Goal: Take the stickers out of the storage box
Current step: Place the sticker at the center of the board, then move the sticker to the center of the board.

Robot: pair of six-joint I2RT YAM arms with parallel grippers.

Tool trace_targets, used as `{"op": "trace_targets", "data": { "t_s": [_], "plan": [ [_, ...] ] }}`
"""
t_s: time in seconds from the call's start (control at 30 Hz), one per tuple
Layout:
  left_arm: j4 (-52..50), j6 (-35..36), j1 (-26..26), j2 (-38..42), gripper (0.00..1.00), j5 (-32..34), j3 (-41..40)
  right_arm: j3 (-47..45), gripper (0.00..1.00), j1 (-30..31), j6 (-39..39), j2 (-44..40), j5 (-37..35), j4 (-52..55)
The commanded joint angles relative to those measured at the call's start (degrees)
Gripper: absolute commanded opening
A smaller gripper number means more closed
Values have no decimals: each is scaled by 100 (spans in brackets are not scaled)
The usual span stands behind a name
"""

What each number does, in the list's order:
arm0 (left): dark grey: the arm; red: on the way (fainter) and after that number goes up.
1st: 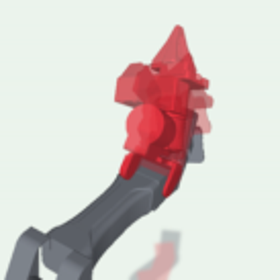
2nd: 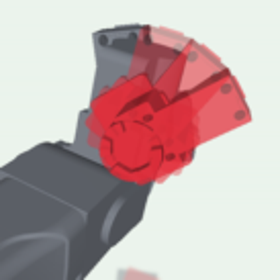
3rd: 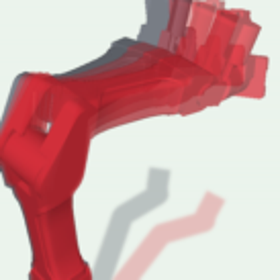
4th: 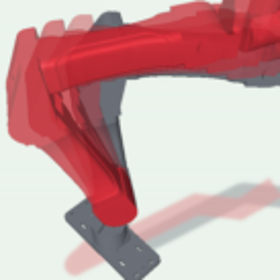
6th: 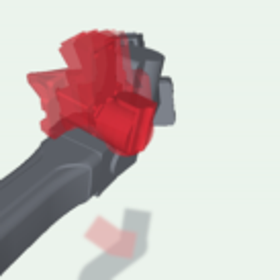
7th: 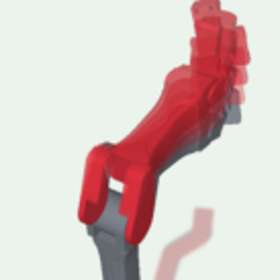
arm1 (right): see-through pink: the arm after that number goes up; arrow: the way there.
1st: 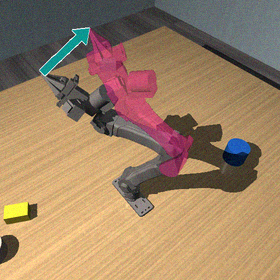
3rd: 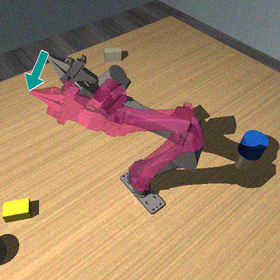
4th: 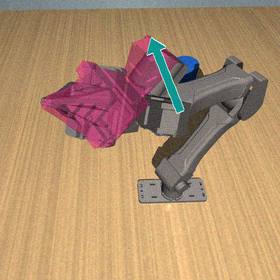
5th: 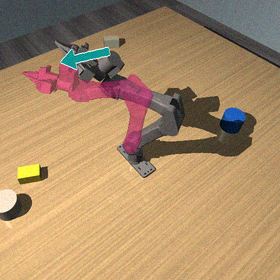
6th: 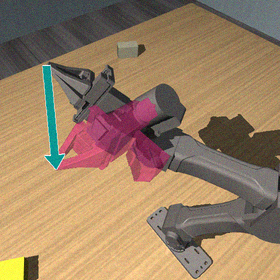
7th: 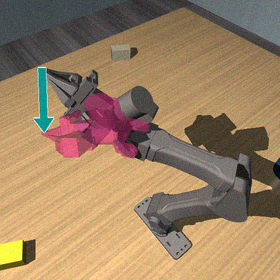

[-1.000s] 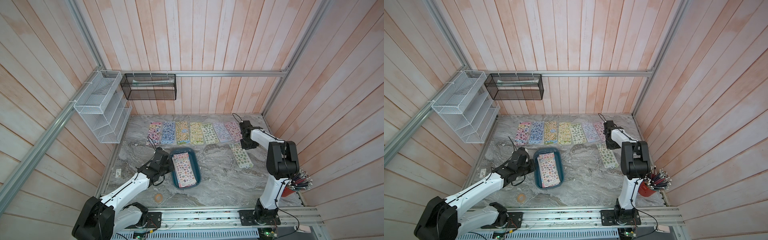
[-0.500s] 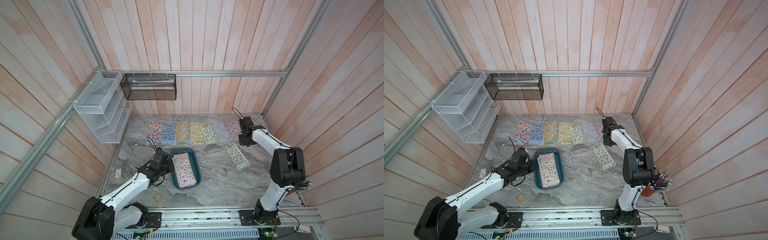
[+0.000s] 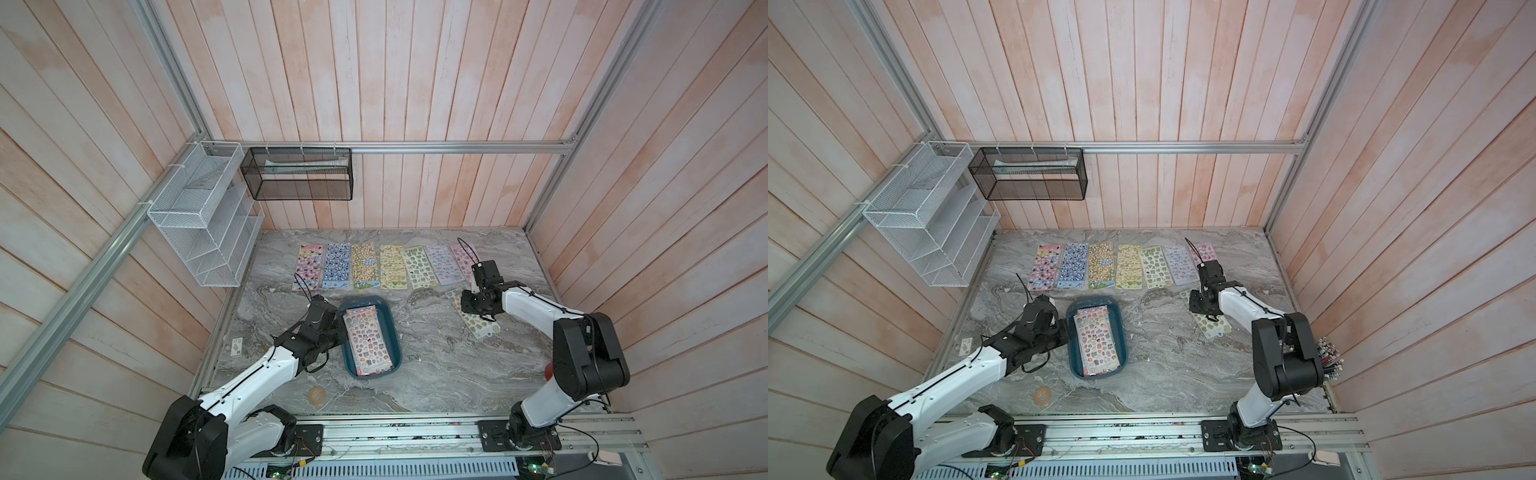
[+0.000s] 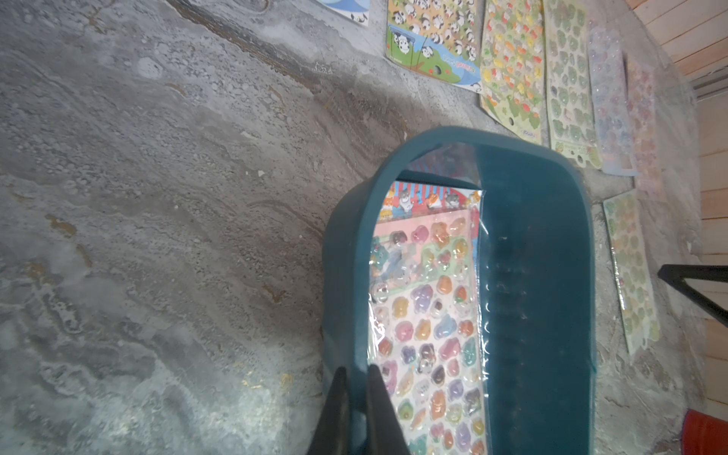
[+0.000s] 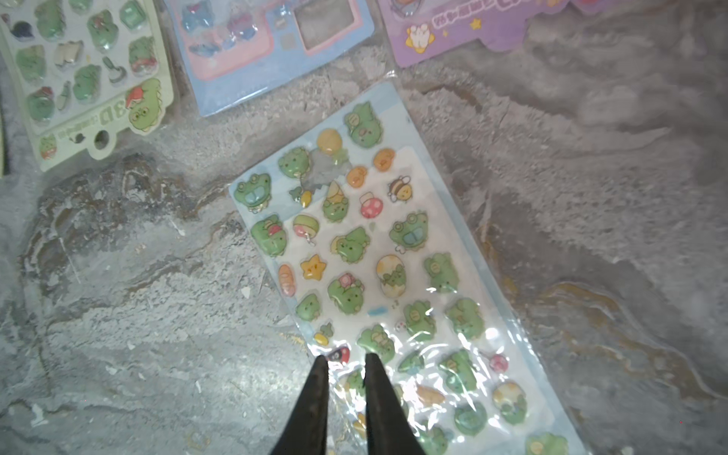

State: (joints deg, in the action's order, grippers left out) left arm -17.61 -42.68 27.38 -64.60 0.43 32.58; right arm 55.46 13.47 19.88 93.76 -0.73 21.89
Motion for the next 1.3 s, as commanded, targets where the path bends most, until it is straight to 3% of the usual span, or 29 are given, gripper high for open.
{"op": "trace_targets", "data": {
  "t_s": [0.0, 0.3, 0.67, 1.27],
  "plan": [
    [71, -4, -23, 90, 0, 28, 157, -105, 18, 6, 316, 204, 132, -377],
    [70, 31, -23, 130, 0, 58, 130, -154, 19, -43, 539, 575, -395, -371],
    [118, 31, -29, 222, 0, 50, 16, -501, 19, -576, 742, 464, -485, -342],
    [142, 37, -28, 253, 0, 107, -15, -508, 18, -1171, 325, 398, -659, -128]
  ]
}}
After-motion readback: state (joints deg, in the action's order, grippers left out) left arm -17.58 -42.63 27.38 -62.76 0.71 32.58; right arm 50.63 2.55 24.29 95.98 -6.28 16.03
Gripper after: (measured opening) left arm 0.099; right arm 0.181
